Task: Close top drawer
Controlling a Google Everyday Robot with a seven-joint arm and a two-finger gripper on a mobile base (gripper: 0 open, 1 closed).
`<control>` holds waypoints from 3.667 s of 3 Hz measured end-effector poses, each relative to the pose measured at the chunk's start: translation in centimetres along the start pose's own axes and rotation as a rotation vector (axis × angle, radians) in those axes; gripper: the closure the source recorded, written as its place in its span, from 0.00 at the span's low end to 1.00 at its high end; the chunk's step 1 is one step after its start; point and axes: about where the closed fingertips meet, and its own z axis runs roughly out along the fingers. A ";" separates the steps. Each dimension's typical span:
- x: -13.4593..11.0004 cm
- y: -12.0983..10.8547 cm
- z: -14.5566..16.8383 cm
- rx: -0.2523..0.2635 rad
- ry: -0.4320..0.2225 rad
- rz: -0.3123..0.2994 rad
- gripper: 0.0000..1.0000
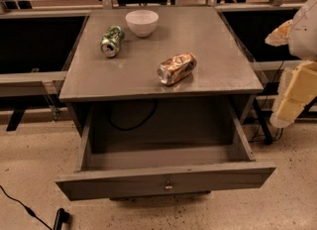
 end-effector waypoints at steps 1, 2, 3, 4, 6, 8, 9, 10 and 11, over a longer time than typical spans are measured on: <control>0.0 0.0 0.0 0.000 0.000 0.000 0.00; 0.0 0.0 0.0 0.000 0.000 0.000 0.12; 0.5 0.6 1.8 0.010 -0.026 0.001 0.34; 1.2 2.6 5.3 -0.002 -0.070 -0.030 0.57; 2.5 8.5 14.9 -0.181 -0.094 -0.088 1.00; 3.6 12.3 20.7 -0.324 -0.073 -0.132 1.00; 3.4 14.0 23.7 -0.380 -0.060 -0.164 1.00; 3.4 14.0 23.7 -0.380 -0.060 -0.164 1.00; 3.3 14.1 23.7 -0.381 -0.070 -0.178 1.00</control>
Offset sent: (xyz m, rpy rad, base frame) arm 0.0000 0.0000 0.0000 0.0000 0.0000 0.0000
